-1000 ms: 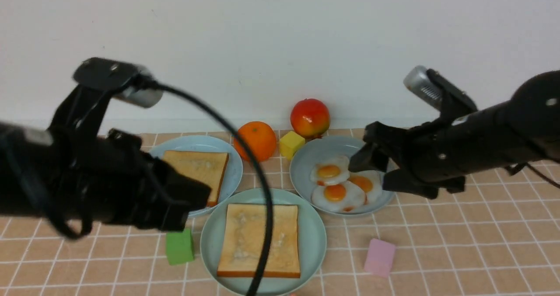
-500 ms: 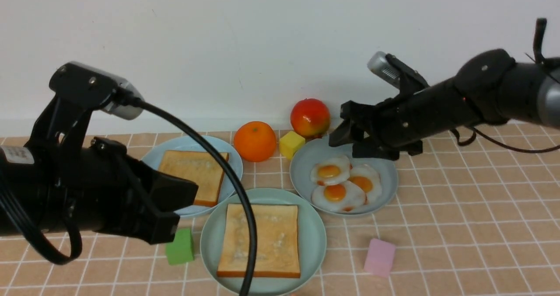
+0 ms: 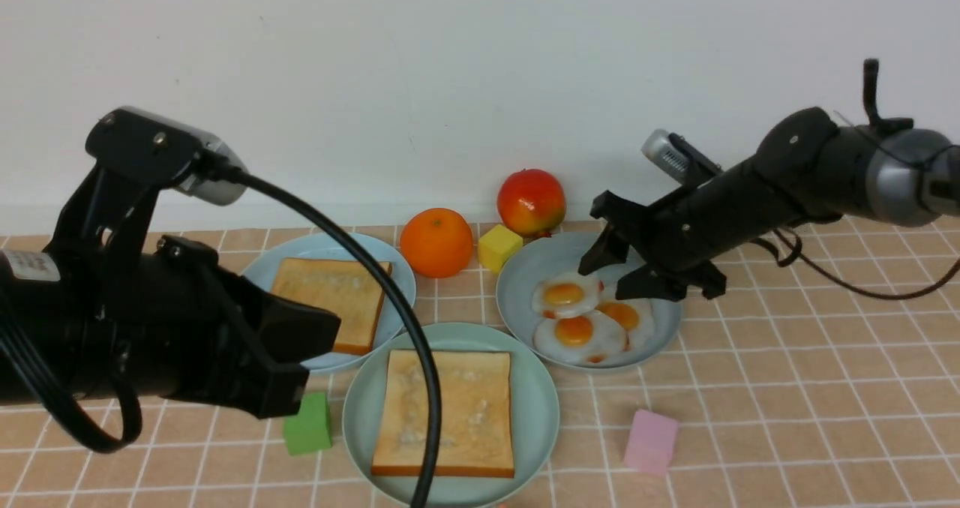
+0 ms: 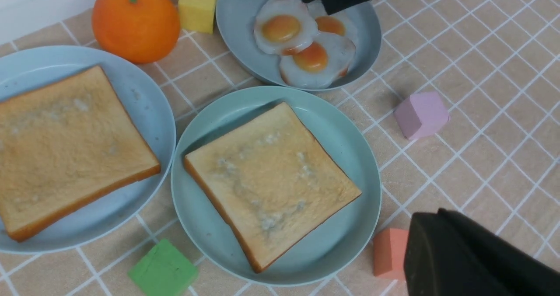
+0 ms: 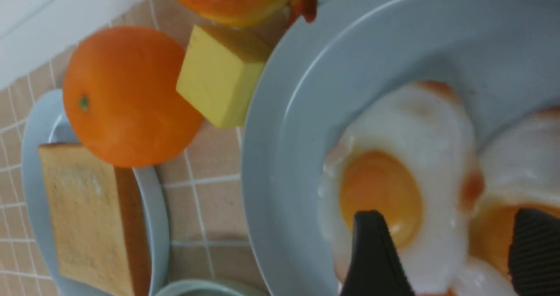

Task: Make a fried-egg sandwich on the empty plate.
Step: Use the right arm to grab a fried egg

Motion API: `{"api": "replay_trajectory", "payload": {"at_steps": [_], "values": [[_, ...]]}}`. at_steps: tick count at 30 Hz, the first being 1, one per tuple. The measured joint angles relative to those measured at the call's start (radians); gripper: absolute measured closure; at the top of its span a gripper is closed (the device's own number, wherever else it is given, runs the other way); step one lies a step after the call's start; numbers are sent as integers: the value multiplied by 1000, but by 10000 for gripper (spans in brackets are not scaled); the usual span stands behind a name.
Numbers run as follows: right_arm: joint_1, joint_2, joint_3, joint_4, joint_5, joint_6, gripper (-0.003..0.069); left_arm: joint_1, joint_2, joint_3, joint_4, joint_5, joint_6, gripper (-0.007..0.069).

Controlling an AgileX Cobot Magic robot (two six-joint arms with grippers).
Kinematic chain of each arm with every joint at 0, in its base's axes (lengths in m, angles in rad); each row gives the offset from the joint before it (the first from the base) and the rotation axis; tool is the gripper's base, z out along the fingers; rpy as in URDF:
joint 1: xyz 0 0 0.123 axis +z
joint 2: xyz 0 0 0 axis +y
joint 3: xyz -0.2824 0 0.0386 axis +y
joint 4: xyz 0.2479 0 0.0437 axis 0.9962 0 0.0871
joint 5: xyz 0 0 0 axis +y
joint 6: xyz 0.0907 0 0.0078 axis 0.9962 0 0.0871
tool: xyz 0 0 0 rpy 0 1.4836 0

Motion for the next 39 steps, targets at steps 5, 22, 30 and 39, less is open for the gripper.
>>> {"api": "replay_trajectory", "payload": {"at_steps": [5,22,30,39], "values": [[0,28,-1,43,-6,-20,238,0,0,0,-1,1,0,638],[-2,72,-8,152,-37,-23,323,-1,0,1,6,4,0,638],[-23,84,-8,162,-12,-20,559,-1,0,1,8,4,0,638],[-50,27,-5,154,20,-84,559,-1,-47,1,74,32,-109,638]]}}
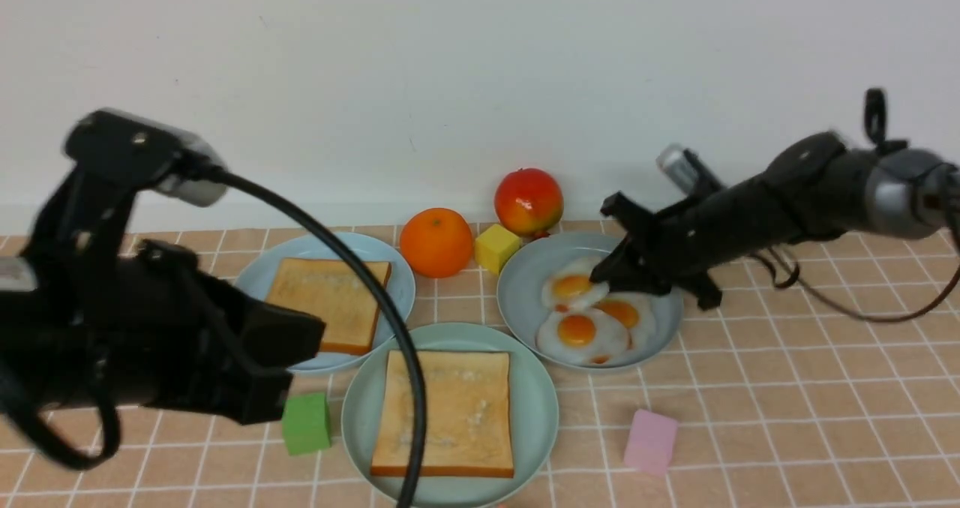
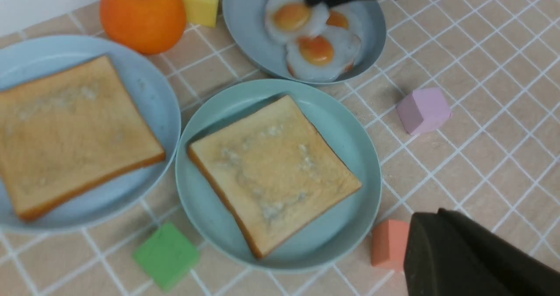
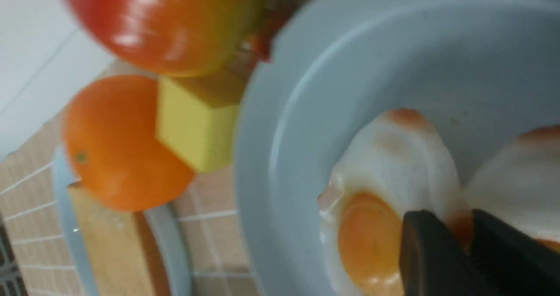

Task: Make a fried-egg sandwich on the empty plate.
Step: Use the right arm to grab a fried egg, then use the right arm to place the fried egg on the slice of bread in the middle

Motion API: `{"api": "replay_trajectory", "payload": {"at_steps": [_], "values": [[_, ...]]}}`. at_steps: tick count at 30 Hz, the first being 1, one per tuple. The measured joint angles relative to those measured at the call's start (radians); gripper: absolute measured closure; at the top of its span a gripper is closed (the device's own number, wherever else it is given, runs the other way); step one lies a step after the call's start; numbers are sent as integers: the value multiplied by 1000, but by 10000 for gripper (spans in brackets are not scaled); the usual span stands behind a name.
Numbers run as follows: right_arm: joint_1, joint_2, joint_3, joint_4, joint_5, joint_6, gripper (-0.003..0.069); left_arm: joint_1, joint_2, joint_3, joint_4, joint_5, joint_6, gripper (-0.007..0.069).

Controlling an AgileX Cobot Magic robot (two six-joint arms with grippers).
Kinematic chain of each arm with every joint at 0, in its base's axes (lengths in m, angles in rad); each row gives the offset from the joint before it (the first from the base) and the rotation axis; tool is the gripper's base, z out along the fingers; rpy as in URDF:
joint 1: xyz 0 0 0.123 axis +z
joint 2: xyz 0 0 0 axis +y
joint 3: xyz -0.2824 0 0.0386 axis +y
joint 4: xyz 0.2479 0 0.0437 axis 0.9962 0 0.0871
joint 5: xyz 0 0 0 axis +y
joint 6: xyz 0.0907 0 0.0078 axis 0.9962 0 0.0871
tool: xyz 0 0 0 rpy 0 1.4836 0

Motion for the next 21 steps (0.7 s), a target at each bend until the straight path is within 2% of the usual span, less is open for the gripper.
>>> {"api": "replay_trajectory", "payload": {"at_steps": [3,9,13,18,21], "values": [[-1,-80,0,7,38,-111,559,0,-68,0,120,54,-153,638],[66,-148,0,16,195,-233,559,0,-126,0,289,123,-319,637],[184,-138,3,13,255,-251,559,0,-141,0,318,127,-353,637],[300,-96,11,19,205,-255,559,0,-141,0,322,127,-357,636],[328,-65,16,20,179,-255,559,0,-141,0,322,127,-358,634]]}}
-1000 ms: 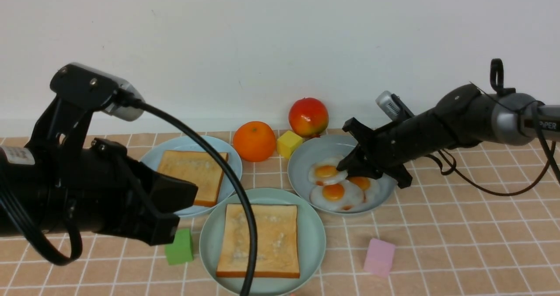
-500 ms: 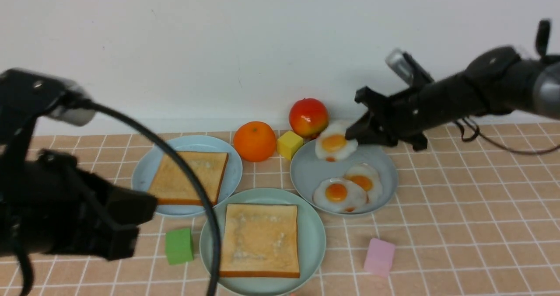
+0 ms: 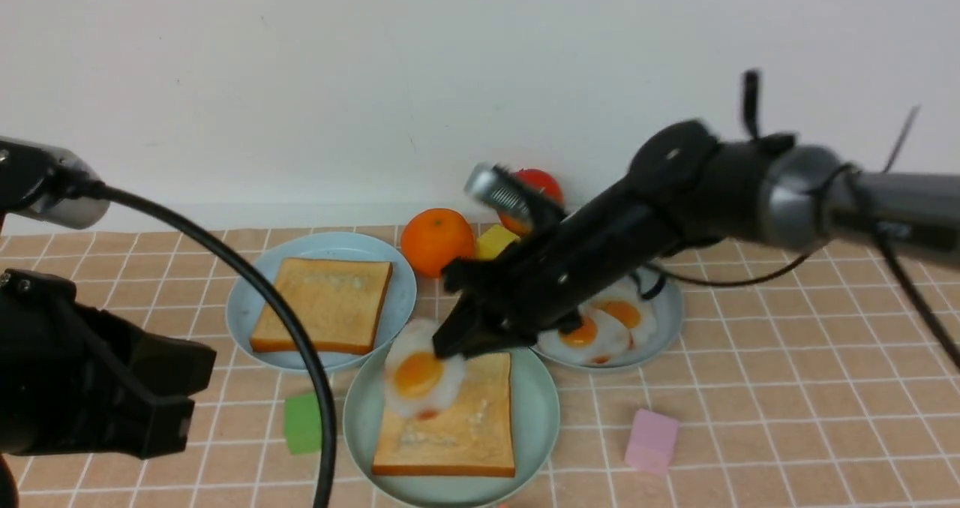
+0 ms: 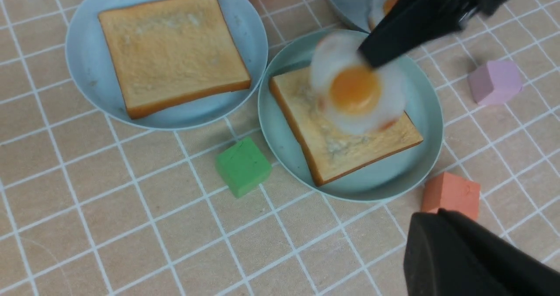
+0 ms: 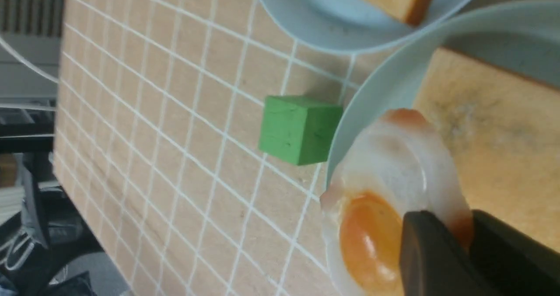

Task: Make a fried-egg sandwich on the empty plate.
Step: Use the right arm to place the fried egg on the slice of bread in the middle, then use the left arm to grab a slice of bread

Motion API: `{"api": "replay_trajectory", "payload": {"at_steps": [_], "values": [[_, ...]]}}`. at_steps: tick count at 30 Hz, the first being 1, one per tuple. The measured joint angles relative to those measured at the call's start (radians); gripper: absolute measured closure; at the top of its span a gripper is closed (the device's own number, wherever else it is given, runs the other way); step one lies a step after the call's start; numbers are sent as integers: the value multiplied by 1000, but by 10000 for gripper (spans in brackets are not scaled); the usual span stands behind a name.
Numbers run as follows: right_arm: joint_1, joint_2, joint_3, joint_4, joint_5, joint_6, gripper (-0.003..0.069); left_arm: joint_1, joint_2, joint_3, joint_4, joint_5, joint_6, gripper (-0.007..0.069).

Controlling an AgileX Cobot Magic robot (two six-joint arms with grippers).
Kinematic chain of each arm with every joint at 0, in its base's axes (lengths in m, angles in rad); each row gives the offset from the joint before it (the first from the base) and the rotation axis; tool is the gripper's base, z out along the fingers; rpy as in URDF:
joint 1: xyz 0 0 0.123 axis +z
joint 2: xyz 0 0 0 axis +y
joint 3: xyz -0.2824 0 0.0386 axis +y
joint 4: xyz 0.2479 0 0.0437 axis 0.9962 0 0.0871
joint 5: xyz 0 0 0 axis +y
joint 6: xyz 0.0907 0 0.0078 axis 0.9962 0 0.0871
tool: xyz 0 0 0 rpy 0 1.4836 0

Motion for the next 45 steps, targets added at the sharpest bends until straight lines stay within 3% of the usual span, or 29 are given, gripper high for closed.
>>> {"api": "replay_trajectory", "payload": {"at_steps": [8,11,18,21,26,30,39,42,45], "values": [[10,56,2,-22,-56,46,542,0,0,0,0,0,-1,633],[10,55,2,-57,-80,51,484,0,0,0,0,0,-1,629],[-5,-36,2,-205,-100,53,253,0,1,0,4,-2,-1,627],[-15,-135,2,-305,-85,51,211,0,18,0,4,-31,-3,626],[-19,-296,2,-468,22,42,206,0,116,0,7,-130,-74,622],[-19,-447,9,-562,152,49,263,39,307,-53,55,-163,-224,622],[-19,-813,282,-534,103,28,658,248,687,-337,-9,-16,-273,608],[-19,-893,392,-534,70,2,672,277,778,-391,-32,-30,-274,579],[-19,-970,491,-534,48,-18,672,281,898,-464,-25,-56,-269,502]]}}
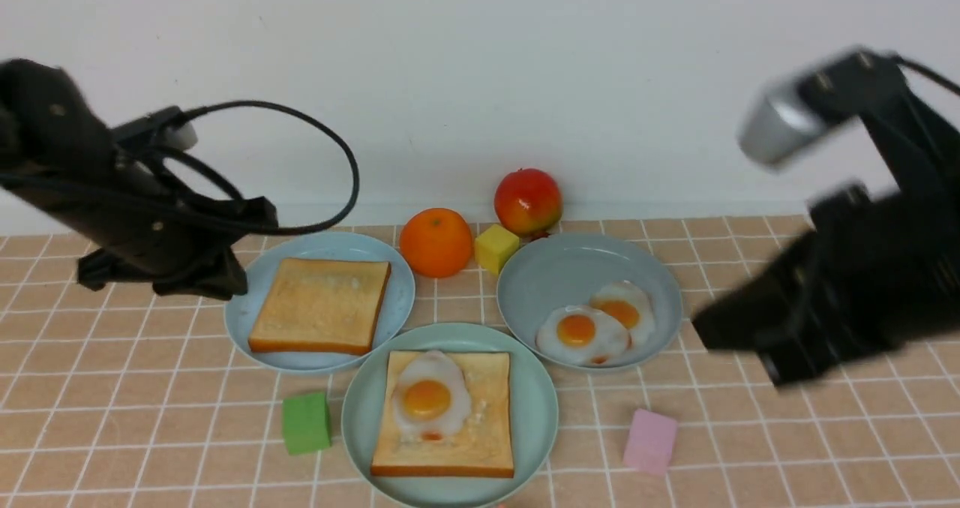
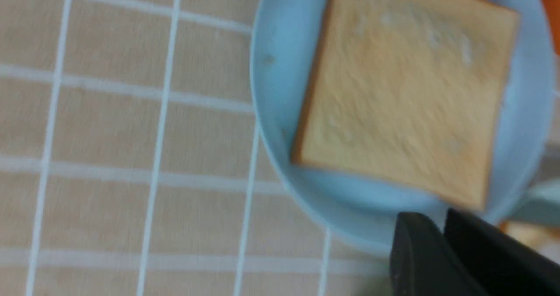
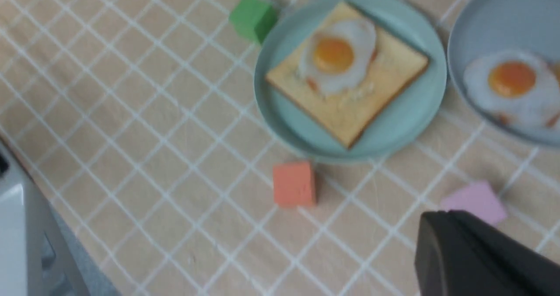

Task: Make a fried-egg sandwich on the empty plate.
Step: Use the left arm to grab a slice of bread

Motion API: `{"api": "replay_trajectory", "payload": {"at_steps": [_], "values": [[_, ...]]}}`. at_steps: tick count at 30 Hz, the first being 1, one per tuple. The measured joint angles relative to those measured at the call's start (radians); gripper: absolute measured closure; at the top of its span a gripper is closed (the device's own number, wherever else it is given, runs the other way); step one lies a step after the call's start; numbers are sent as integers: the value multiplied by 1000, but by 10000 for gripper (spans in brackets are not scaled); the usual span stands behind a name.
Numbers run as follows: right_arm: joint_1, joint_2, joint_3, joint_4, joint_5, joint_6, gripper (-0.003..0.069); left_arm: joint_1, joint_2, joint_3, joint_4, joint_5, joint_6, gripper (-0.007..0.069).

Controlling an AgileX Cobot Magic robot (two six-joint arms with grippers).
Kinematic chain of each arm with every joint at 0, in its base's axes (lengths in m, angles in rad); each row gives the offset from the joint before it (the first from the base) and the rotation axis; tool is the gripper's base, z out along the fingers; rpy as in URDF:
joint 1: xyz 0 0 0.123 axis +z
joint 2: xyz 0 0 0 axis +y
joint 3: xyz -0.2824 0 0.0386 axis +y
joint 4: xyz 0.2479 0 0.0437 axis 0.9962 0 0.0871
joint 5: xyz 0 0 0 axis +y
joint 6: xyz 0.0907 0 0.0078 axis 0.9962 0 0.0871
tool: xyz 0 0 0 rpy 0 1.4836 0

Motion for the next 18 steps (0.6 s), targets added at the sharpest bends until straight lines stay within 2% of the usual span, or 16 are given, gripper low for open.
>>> {"api": "replay_trajectory", "payload": {"at_steps": [1,2,7,10,12,14,17,18], "values": [[0,-7,10,0,0,0,672,0,7,0,1,-2,0,495],[0,-29,43,0,-1,1,672,0,68,-51,17,-27,2,427],[0,-58,78,0,24,36,671,0,213,-158,70,-59,4,244],[0,-63,78,0,48,61,671,0,290,-187,74,-65,11,189],[0,-63,78,0,53,66,670,0,318,-189,67,-65,22,188],[0,-63,79,0,56,72,668,2,357,-207,28,-61,80,220],[0,-63,79,0,57,80,667,9,373,-216,-30,-52,148,328],[0,-63,79,0,57,87,665,12,373,-216,-46,-50,168,397]]}}
